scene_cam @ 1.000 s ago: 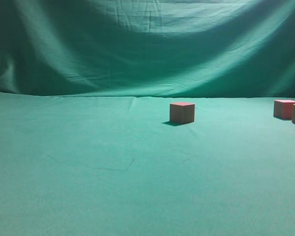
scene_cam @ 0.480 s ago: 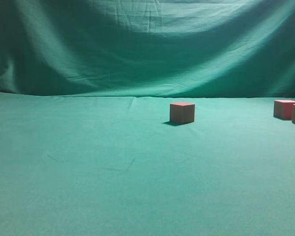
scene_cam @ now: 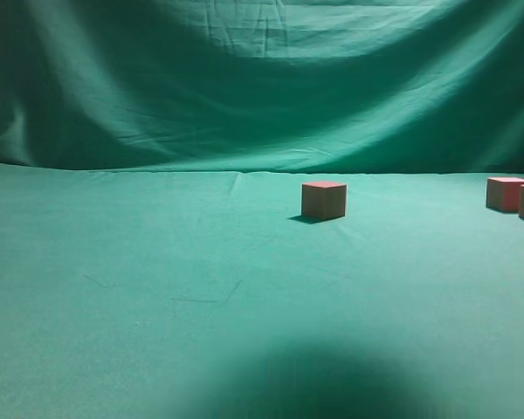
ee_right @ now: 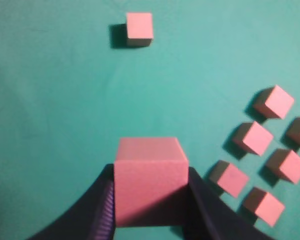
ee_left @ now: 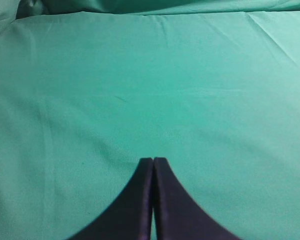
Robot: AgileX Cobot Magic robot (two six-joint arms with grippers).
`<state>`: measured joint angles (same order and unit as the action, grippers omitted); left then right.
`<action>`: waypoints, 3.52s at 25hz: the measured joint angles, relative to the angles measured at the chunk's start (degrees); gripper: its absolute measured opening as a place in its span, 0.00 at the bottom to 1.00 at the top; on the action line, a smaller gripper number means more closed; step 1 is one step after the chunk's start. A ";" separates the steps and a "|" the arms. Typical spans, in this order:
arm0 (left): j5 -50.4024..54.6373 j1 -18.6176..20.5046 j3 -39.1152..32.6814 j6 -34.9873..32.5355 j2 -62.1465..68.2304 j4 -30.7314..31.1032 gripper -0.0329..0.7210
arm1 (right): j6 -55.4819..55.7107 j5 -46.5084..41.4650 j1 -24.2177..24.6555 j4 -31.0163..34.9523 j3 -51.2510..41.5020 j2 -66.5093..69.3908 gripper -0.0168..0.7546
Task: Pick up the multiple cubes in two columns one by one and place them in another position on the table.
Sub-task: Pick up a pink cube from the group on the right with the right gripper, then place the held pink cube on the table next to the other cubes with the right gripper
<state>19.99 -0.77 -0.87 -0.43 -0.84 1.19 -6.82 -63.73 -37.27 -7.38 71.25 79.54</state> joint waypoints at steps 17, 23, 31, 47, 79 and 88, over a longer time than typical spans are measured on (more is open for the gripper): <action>0.00 0.00 0.00 0.00 0.00 0.00 0.04 | -23.29 6.47 -4.11 -0.57 29.17 35.50 0.38; 0.00 0.00 0.00 0.00 0.00 0.00 0.04 | -29.14 10.83 -4.00 -0.57 29.72 40.12 0.38; 0.00 0.00 0.00 0.00 0.00 0.00 0.04 | -30.96 11.82 -1.85 -0.35 29.82 43.45 0.38; 0.00 0.00 0.00 0.00 0.00 0.00 0.04 | -30.33 14.10 -1.59 -0.19 30.15 46.81 0.38; 0.00 0.00 0.00 0.00 0.00 0.00 0.04 | -28.02 13.75 -1.41 -2.70 30.28 48.09 0.38; 0.00 0.00 0.00 0.00 0.00 0.00 0.04 | -28.02 13.65 -1.41 -2.70 30.35 48.14 0.38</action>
<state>19.99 -0.77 -0.87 -0.43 -0.84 1.19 -34.84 -50.08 -38.68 -10.08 101.60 127.68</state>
